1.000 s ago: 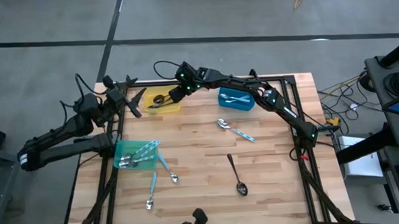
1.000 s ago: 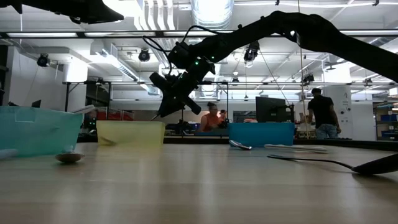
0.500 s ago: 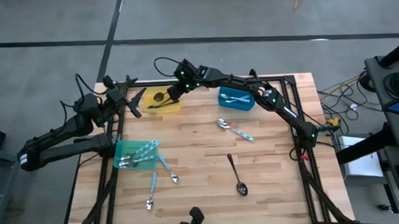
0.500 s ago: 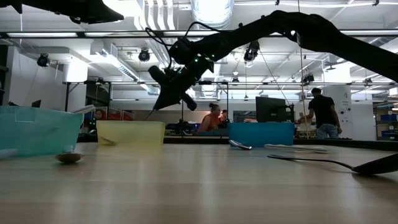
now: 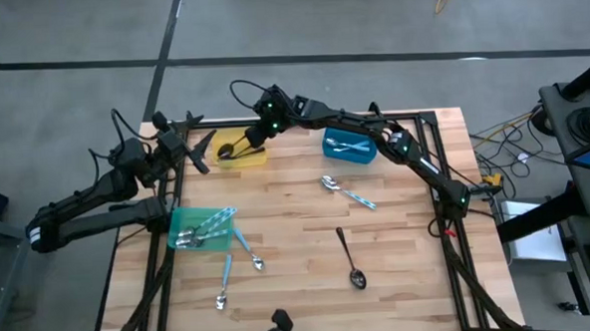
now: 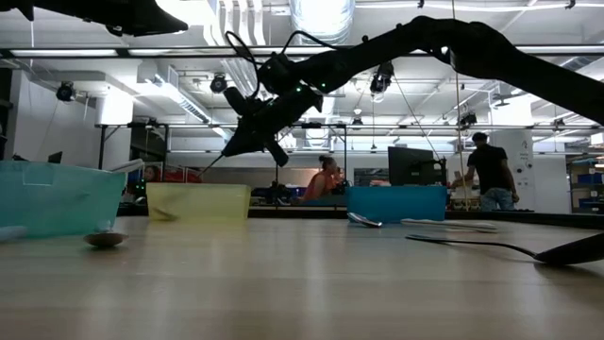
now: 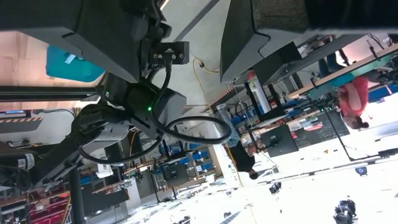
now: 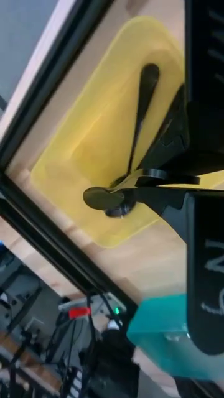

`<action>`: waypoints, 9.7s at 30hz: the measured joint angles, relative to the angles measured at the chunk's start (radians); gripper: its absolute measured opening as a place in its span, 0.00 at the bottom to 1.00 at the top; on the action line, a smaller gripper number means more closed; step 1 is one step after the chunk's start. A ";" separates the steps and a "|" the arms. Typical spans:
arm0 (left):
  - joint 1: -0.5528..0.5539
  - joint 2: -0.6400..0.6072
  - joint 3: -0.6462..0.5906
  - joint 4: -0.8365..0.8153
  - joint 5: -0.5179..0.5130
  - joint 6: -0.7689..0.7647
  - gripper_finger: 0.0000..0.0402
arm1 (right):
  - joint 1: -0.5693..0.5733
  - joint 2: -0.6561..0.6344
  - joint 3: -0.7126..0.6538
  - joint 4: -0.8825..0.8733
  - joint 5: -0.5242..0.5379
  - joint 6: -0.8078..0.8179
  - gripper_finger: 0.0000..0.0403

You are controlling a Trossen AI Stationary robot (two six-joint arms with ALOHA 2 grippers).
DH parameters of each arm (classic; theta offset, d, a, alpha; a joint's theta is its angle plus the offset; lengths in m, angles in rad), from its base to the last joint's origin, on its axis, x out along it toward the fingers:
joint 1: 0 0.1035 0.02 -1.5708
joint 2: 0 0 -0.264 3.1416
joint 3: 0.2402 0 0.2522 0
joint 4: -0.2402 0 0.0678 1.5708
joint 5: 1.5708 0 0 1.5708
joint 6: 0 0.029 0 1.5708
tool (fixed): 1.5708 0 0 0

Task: Sort silverware by color (type)
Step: Put the black spoon into the yellow bin

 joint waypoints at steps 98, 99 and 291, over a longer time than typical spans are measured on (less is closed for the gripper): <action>0.000 0.000 0.000 0.000 0.000 0.000 0.51 | 0.025 -0.002 -0.036 0.010 0.083 0.051 0.60; 0.000 0.000 0.000 0.000 0.000 0.000 0.51 | 0.025 -0.002 -0.036 0.010 0.086 0.047 0.60; 0.282 1.212 0.457 -0.375 0.109 0.054 0.51 | -0.071 -0.944 -1.220 0.310 0.403 -0.693 0.03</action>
